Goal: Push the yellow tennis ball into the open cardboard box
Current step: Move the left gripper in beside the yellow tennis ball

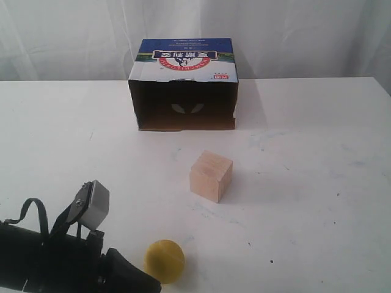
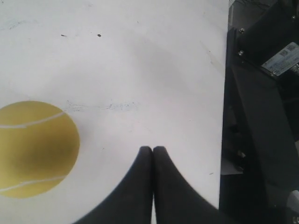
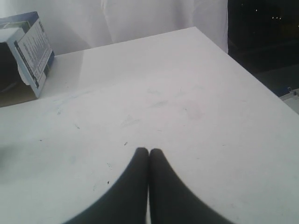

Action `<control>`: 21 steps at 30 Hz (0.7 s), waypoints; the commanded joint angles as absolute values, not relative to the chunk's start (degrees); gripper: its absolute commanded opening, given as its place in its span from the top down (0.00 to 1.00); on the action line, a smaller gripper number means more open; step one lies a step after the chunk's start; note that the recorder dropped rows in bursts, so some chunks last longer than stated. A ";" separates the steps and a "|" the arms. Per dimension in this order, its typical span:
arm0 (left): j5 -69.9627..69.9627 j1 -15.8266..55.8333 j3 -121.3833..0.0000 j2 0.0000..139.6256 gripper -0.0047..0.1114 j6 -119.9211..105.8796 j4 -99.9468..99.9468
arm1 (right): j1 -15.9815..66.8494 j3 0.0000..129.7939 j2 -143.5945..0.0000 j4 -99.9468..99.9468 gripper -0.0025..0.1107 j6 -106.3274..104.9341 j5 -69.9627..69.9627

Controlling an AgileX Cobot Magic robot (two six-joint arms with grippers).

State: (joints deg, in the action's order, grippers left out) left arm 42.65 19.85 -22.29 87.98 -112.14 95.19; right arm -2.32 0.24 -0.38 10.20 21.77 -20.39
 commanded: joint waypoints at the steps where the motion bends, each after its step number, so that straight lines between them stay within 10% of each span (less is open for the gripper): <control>1: 43.99 20.14 -22.36 90.69 0.96 -121.01 96.87 | -2.88 0.00 0.00 10.10 0.98 21.66 -20.07; 21: 43.39 20.14 -23.78 93.36 0.96 -121.01 96.02 | -2.88 0.00 0.00 -23.26 0.98 43.96 25.58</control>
State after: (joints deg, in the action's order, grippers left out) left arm 43.15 19.85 -23.55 93.42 -112.14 96.09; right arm -2.32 0.12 -0.35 -15.10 36.66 20.03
